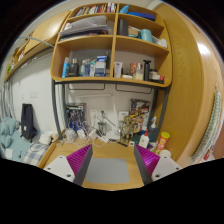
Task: Arrange mouse
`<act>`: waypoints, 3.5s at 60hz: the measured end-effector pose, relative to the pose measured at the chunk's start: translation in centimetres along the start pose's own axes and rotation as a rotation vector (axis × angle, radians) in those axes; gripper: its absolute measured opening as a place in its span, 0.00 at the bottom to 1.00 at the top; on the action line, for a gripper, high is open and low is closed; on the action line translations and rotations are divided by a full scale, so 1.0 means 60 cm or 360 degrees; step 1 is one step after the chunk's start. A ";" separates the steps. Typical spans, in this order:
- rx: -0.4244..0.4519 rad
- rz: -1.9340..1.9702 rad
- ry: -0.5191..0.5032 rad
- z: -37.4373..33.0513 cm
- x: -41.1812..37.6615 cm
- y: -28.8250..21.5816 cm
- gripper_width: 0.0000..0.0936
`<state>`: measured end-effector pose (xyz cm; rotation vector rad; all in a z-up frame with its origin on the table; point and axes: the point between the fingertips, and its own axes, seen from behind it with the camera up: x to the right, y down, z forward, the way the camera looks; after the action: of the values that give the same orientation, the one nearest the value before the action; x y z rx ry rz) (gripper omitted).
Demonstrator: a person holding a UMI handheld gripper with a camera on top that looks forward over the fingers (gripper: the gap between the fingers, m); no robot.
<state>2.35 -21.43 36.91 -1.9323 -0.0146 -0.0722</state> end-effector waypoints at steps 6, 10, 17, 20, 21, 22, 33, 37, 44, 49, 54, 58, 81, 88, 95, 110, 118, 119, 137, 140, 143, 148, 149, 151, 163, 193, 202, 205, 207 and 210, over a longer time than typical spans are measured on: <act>-0.0038 -0.0014 0.0015 0.013 -0.031 0.058 0.90; -0.0103 -0.0039 -0.0011 0.023 -0.045 0.091 0.90; -0.0206 -0.0060 -0.0070 0.072 -0.130 0.209 0.90; -0.0268 -0.0069 -0.0106 0.088 -0.167 0.254 0.89; -0.0292 -0.0074 -0.0116 0.094 -0.179 0.270 0.90; -0.0317 -0.0078 -0.0126 0.099 -0.191 0.285 0.90; -0.0541 -0.0081 -0.0251 0.168 -0.334 0.428 0.90; -0.0611 -0.0073 -0.0265 0.199 -0.375 0.462 0.90; -0.0660 -0.0085 -0.0285 0.262 -0.437 0.484 0.90; -0.0648 -0.0085 -0.0293 0.317 -0.469 0.482 0.90; -0.0650 -0.0066 -0.0284 0.373 -0.490 0.477 0.90; -0.0660 -0.0052 -0.0271 0.415 -0.501 0.472 0.90; -0.0607 0.0029 -0.0147 0.549 -0.512 0.448 0.61; -0.0520 0.0044 -0.0160 0.548 -0.511 0.446 0.52; -0.0532 0.0025 -0.0190 0.544 -0.509 0.448 0.39; -0.0488 0.0001 -0.0256 0.531 -0.490 0.364 0.35; -0.0251 -0.0012 -0.0296 0.496 -0.451 0.195 0.35; -0.0214 -0.0018 -0.0296 0.491 -0.442 0.173 0.35; 0.0084 -0.0026 -0.0180 0.413 -0.202 0.004 0.35; 0.0044 -0.0010 -0.0149 0.420 -0.155 0.028 0.35; 0.0003 -0.0017 -0.0114 0.427 -0.112 0.062 0.35; -0.0092 -0.0007 -0.0079 0.442 -0.062 0.136 0.35; -0.0104 -0.0003 -0.0070 0.446 -0.054 0.151 0.35; -0.0143 0.0010 -0.0053 0.455 -0.040 0.186 0.35; -0.0422 0.0012 -0.0093 0.487 -0.038 0.377 0.35; -0.0652 0.0014 -0.0049 0.500 -0.053 0.488 0.74; -0.0691 -0.0074 0.0012 0.464 -0.031 0.452 0.93; -0.0680 -0.0051 -0.0032 0.446 -0.039 0.425 0.93; -0.0677 -0.0034 -0.0060 0.432 -0.043 0.405 0.92; -0.0653 -0.0027 -0.0107 0.410 -0.047 0.373 0.92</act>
<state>1.65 -6.30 7.13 -2.3446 -0.0653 -0.0217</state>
